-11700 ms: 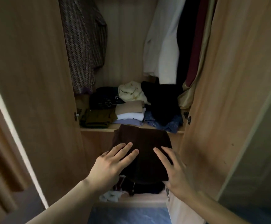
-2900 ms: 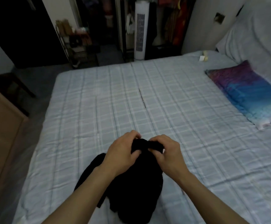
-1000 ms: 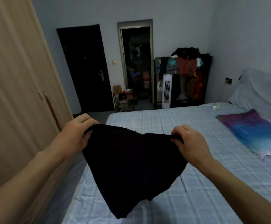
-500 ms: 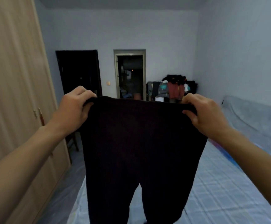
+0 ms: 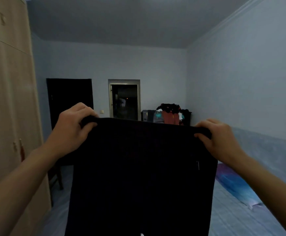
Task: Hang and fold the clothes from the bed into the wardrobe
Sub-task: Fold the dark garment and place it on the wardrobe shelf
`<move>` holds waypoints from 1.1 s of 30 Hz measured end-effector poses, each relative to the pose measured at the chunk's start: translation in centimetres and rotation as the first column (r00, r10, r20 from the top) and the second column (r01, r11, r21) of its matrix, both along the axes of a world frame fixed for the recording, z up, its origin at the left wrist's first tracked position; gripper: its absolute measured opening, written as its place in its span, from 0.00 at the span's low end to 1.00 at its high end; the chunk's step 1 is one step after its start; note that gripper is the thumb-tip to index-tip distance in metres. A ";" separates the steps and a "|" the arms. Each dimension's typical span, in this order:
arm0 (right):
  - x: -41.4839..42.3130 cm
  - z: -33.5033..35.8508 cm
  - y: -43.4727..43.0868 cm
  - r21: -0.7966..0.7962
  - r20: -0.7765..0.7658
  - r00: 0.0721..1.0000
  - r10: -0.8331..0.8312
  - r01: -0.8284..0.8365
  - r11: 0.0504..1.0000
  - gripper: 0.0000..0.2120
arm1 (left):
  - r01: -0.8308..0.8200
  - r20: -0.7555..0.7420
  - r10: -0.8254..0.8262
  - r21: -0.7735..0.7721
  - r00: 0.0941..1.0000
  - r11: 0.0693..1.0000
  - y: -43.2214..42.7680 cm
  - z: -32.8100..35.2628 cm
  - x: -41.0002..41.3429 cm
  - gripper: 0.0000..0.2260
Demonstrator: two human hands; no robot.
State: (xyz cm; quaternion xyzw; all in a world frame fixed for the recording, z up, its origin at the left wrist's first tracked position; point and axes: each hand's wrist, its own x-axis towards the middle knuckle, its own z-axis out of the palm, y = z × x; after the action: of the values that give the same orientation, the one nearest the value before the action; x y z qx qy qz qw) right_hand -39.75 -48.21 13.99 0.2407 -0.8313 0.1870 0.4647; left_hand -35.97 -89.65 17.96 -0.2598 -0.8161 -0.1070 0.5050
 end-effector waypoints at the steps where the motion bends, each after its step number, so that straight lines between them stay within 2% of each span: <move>1: 0.0 -0.3 0.3 -0.015 -0.003 1.000 0.008 -0.008 1.000 0.08 | 0.022 0.023 -0.022 -0.015 0.999 1.000 -0.2 -0.2 0.0 0.08; 4: 0.0 -0.9 0.7 0.004 -0.074 0.997 -0.003 0.003 1.000 0.08 | 0.090 -0.063 -0.093 -0.049 0.994 0.995 -0.2 -1.4 -0.4 0.03; 9: 0.2 -1.9 0.5 0.023 -0.193 0.981 0.015 -0.011 1.000 0.06 | 0.083 -0.248 -0.097 -0.064 0.964 0.994 0.4 -3.9 -1.1 0.07; 13: -0.1 -2.6 0.8 0.045 -0.199 0.979 0.042 -0.034 0.998 0.05 | 0.009 -0.252 -0.031 -0.086 0.967 0.996 0.7 -5.0 -0.8 0.09; 16: -0.5 -3.4 1.1 0.120 -0.165 0.983 0.079 -0.059 0.991 0.09 | -0.024 -0.248 0.004 -0.079 0.969 0.997 1.2 -5.7 -0.2 0.08; 18: -0.6 -4.1 1.5 0.150 -0.144 0.983 0.116 -0.094 0.984 0.13 | 0.025 -0.169 -0.036 -0.072 0.985 0.997 1.3 -5.9 0.0 0.05; 21: -1.5 -5.2 2.2 0.076 -0.118 0.985 0.128 -0.120 0.990 0.12 | 0.174 0.111 -0.178 0.043 0.978 0.984 0.9 -5.7 0.3 0.02; 23: -2.7 -5.5 2.6 0.013 -0.096 0.988 0.120 -0.119 0.993 0.07 | 0.211 0.278 -0.249 0.159 0.928 0.964 0.8 -5.7 -0.1 0.05; 27: -5.8 -5.9 3.0 -0.054 0.056 0.985 0.161 -0.158 0.986 0.08 | 0.231 0.450 -0.401 0.385 0.798 0.893 1.0 -6.4 -2.0 0.05; 29: -8.3 -5.9 2.5 -0.091 0.178 0.969 0.174 -0.160 0.983 0.10 | 0.136 0.538 -0.409 0.476 0.737 0.869 1.1 -6.5 -4.6 0.04; 30: -9.8 -5.6 1.6 -0.106 0.243 0.957 0.158 -0.136 0.985 0.12 | 0.038 0.591 -0.350 0.475 0.727 0.879 1.4 -6.5 -6.4 0.04; 32: -13.2 -4.6 -1.0 -0.166 0.414 0.905 0.102 -0.035 0.985 0.11 | -0.250 0.682 -0.128 0.427 0.720 0.869 2.3 -6.3 -10.5 0.03; 33: -14.9 -4.4 -2.4 -0.231 0.528 0.845 0.086 0.045 0.972 0.09 | -0.406 0.718 -0.036 0.432 0.695 0.805 3.0 -6.4 -12.2 0.03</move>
State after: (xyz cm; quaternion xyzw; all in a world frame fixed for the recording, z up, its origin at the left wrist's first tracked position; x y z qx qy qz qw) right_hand -54.62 -50.65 9.55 0.1314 -0.8971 0.3483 0.2379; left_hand -48.22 -86.67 11.56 0.0482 -0.8981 -0.3769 0.2216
